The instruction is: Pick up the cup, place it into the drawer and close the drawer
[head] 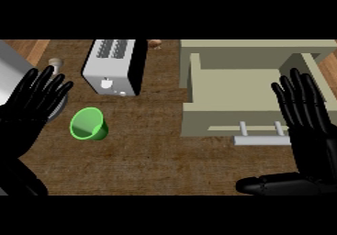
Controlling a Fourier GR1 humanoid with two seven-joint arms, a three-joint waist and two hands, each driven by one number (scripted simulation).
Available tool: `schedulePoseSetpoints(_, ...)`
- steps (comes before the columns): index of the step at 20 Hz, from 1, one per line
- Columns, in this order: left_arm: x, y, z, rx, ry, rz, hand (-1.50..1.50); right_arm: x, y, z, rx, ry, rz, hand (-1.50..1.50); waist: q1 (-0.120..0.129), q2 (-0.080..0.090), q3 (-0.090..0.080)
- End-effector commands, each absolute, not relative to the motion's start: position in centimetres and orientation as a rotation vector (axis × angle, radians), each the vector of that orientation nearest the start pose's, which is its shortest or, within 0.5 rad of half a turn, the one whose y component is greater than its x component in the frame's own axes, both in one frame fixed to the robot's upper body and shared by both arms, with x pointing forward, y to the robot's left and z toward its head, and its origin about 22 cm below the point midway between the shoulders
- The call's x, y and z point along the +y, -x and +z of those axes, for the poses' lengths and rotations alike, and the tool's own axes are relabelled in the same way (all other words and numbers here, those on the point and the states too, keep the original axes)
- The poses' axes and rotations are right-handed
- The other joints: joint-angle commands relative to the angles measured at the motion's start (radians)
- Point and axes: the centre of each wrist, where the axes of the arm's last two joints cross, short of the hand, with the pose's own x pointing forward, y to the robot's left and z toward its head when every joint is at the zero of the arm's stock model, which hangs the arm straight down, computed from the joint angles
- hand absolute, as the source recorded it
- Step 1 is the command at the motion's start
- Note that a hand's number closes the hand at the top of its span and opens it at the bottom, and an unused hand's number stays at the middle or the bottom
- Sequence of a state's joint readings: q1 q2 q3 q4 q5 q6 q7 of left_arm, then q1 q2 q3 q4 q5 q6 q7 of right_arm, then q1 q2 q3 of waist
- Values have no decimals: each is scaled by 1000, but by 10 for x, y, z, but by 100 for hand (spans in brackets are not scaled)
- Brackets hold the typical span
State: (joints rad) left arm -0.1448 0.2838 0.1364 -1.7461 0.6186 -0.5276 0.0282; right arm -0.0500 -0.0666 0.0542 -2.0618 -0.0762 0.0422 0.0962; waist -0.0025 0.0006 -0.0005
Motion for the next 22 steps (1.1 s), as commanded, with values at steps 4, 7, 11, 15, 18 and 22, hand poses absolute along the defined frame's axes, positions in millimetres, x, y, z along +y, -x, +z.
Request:
schedulePoseSetpoints(4, 300, -292, 104, -1879, 650, -268, -150, -229, -204, 123, -2007, -137, 115, -150, -3, -1, 1)
schedulePoseSetpoints(7, 315, -263, 94, -1864, 638, -278, -150, -238, -232, 127, -2006, -136, 121, -150, 6, -1, 1)
schedulePoseSetpoints(11, 294, -277, 88, -1863, 627, -272, -150, -225, -226, 123, -2000, -142, 115, -150, 2, -1, 1)
schedulePoseSetpoints(15, 312, -282, 70, -1835, 591, -260, -150, -230, -227, 116, -2008, -121, 122, -150, 1, 0, 0)
schedulePoseSetpoints(18, 315, -282, 61, -1823, 571, -257, -150, -239, -232, 115, -2005, -137, 118, -150, 1, 0, 0)
schedulePoseSetpoints(22, 331, -265, 70, -1791, 536, -257, -150, -241, -213, 121, -2010, -126, 125, -150, 2, -2, 1)
